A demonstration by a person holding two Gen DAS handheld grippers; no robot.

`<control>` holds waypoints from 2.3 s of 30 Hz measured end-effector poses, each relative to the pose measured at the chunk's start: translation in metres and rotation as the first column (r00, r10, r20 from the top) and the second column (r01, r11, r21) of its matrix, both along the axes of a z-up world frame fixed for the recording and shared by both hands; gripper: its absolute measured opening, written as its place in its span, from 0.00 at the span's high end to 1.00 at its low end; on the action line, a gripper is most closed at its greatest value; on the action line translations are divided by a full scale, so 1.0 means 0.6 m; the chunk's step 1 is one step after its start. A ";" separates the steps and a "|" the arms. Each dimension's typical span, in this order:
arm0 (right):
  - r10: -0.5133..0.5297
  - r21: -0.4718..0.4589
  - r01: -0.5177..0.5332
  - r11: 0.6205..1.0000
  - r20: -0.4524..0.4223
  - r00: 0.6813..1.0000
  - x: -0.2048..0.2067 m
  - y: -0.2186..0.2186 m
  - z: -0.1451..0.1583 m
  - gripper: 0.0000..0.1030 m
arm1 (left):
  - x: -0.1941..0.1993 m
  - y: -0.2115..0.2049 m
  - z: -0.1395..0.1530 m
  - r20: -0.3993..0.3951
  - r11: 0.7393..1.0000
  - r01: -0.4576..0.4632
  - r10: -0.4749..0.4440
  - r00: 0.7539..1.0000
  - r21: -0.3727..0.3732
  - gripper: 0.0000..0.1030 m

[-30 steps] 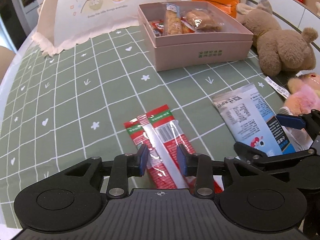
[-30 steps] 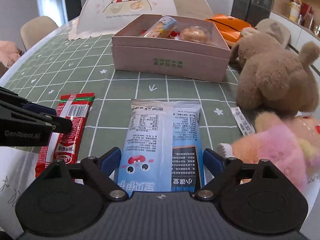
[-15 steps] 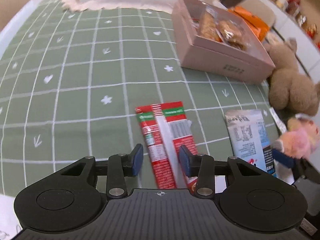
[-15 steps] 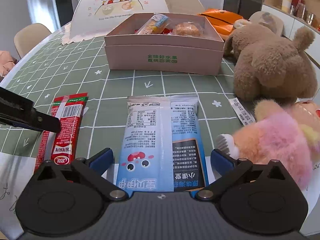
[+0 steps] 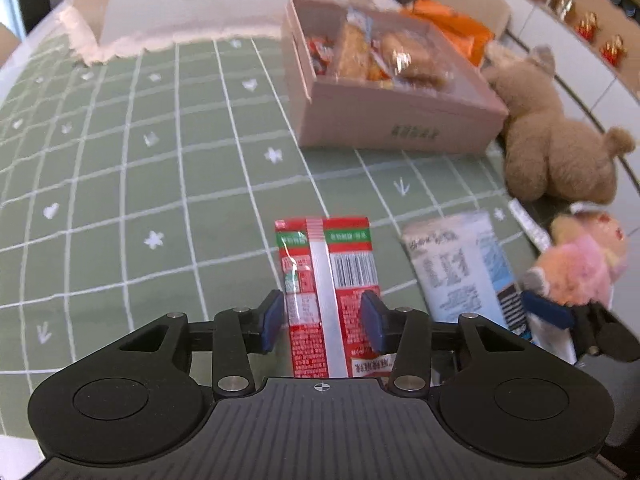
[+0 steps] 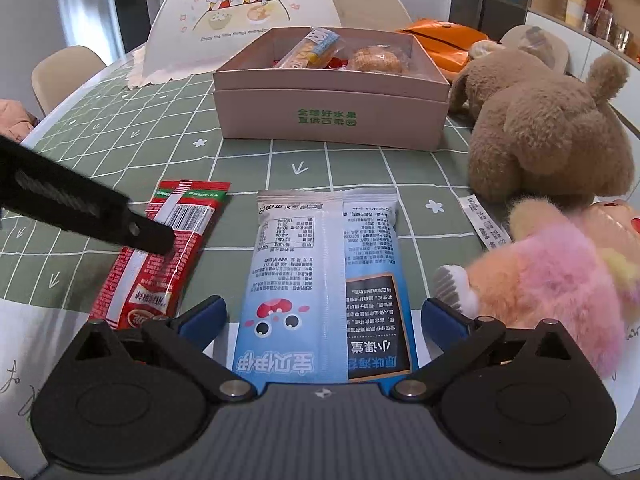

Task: Organize snacks
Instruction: 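Hold the red packet and blue bar above the table with both tools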

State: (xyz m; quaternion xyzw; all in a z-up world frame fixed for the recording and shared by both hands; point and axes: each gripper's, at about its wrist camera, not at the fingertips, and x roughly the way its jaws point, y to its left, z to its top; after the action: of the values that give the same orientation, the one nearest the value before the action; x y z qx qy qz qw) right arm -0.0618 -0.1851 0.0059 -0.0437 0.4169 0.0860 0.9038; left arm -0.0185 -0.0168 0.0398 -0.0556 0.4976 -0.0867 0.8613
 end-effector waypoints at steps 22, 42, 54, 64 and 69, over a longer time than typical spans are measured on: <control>0.007 0.000 -0.007 1.000 0.000 1.000 -0.006 0.002 -0.002 0.00 | -0.004 0.004 -0.007 -0.023 0.987 0.074 -0.072 0.997 0.140 0.56; 0.009 0.001 -0.009 1.000 0.006 1.000 -0.018 0.004 -0.002 0.00 | -0.009 -0.042 -0.010 0.033 0.956 0.169 -0.182 0.983 0.238 0.45; -0.001 0.002 0.001 1.000 0.013 1.000 -0.020 0.006 -0.001 0.00 | 0.003 -0.045 -0.005 -0.022 0.977 0.136 -0.134 0.991 0.163 0.47; 0.001 0.001 -0.001 1.000 0.006 1.000 -0.022 0.006 -0.001 0.00 | 0.006 -0.029 -0.013 -0.012 0.979 0.137 -0.137 0.991 0.153 0.44; -0.025 -0.003 0.025 1.000 -0.047 0.999 -0.016 0.011 0.004 0.00 | -0.007 -0.037 -0.011 -0.030 0.965 0.236 -0.234 0.972 0.118 0.45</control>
State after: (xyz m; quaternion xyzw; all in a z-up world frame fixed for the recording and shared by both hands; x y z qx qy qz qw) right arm -0.0713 -0.1783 0.0083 -0.0373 0.4388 0.0751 0.8947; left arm -0.0229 -0.0389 0.0332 0.0551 0.5116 -0.1576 0.8428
